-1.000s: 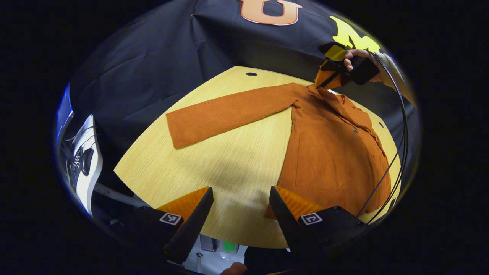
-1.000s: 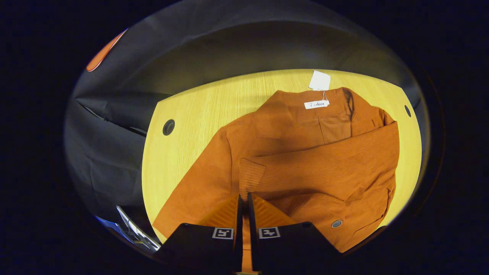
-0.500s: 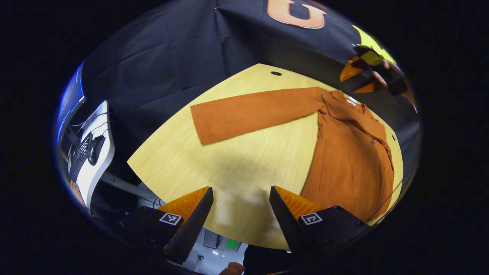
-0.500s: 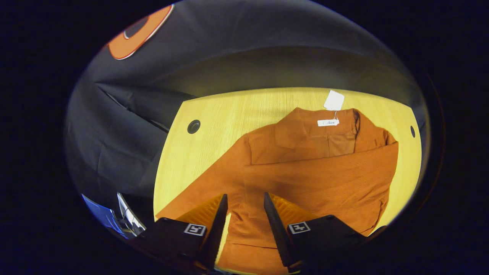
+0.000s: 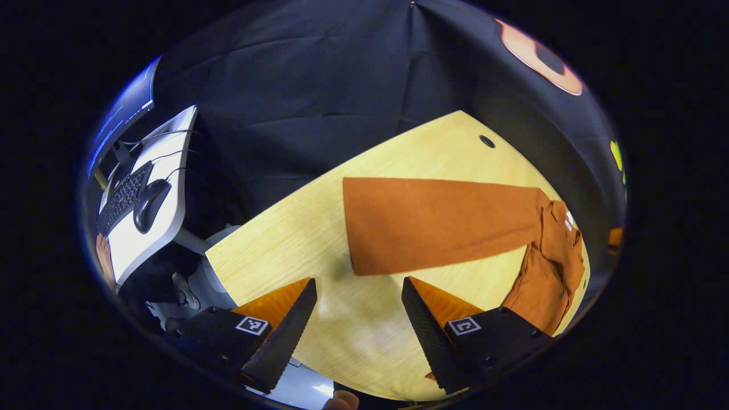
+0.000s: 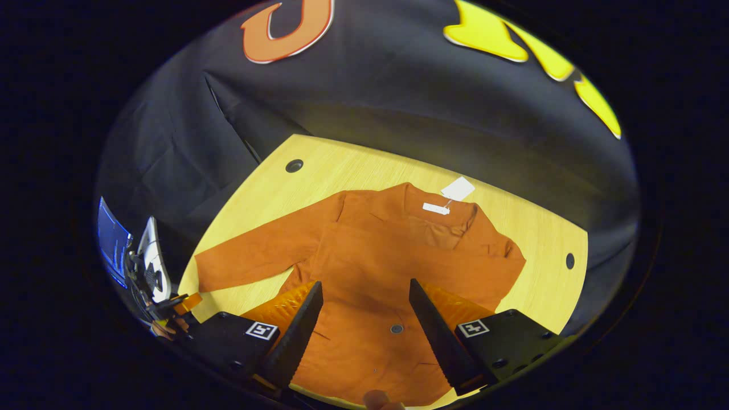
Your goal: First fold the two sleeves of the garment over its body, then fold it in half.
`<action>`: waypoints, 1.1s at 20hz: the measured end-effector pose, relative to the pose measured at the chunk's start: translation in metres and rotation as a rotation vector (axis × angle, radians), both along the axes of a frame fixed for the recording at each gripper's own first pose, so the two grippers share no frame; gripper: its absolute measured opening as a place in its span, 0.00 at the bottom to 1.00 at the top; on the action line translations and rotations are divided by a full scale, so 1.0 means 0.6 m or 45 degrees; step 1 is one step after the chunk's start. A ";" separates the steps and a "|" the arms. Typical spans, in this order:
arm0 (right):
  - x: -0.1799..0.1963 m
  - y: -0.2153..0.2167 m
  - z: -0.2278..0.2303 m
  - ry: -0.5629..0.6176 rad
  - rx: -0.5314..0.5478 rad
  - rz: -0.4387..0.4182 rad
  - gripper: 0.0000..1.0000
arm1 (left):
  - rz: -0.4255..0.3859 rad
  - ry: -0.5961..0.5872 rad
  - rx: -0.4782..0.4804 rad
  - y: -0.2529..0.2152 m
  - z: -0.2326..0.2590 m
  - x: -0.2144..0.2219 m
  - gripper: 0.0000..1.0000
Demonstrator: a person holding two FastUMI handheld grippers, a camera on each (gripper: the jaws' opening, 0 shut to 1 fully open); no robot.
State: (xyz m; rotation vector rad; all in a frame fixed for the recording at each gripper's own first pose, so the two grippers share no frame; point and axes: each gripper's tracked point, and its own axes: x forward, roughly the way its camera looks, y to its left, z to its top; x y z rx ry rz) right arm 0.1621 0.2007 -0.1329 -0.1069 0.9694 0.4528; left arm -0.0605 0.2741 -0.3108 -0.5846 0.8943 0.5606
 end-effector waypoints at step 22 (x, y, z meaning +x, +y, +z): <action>-0.225 -0.419 -0.082 -0.053 0.017 -0.368 0.98 | -0.036 0.474 -0.481 0.033 -0.036 0.116 0.89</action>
